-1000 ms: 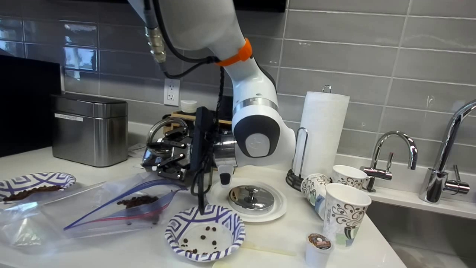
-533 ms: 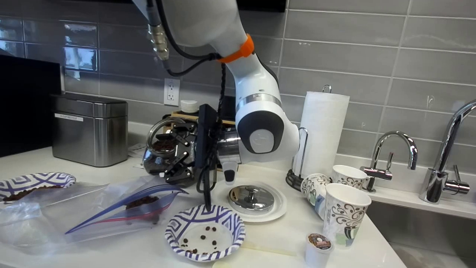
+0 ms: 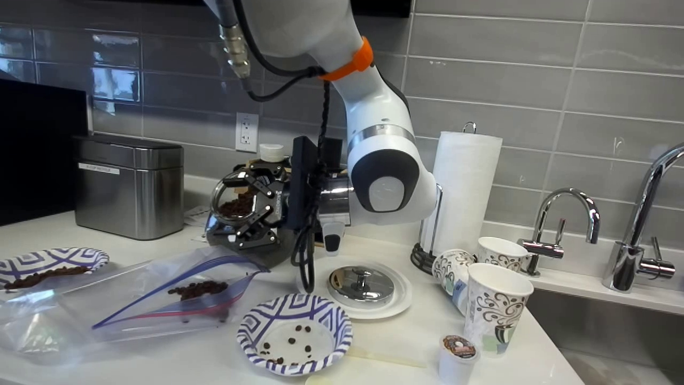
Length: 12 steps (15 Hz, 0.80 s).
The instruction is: Put some of the contents in the jar on the plate
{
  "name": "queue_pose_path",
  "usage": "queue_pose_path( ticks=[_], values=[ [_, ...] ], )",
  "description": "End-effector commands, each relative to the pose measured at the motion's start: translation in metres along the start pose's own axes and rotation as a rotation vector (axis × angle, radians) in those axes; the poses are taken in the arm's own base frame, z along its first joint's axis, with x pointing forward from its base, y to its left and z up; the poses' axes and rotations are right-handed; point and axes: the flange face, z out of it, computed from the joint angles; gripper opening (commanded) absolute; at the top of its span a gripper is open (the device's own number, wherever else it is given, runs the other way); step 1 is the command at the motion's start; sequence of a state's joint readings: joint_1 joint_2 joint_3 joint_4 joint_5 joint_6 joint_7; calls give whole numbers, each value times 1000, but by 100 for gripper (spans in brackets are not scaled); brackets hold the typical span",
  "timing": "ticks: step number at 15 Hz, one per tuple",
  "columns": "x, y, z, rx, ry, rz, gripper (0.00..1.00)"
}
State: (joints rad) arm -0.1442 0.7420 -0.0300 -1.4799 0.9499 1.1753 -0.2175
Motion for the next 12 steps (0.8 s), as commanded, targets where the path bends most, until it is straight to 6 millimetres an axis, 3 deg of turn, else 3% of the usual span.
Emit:
queue_pose_path(
  ticks=[1,6,12],
  values=[
    [-21,-9,-7,-16,-57,-23,100],
    [-48,-21,-17,-111,-36,-85,100],
    [-86,-44,-31,-192,40,-300,100]
  ],
)
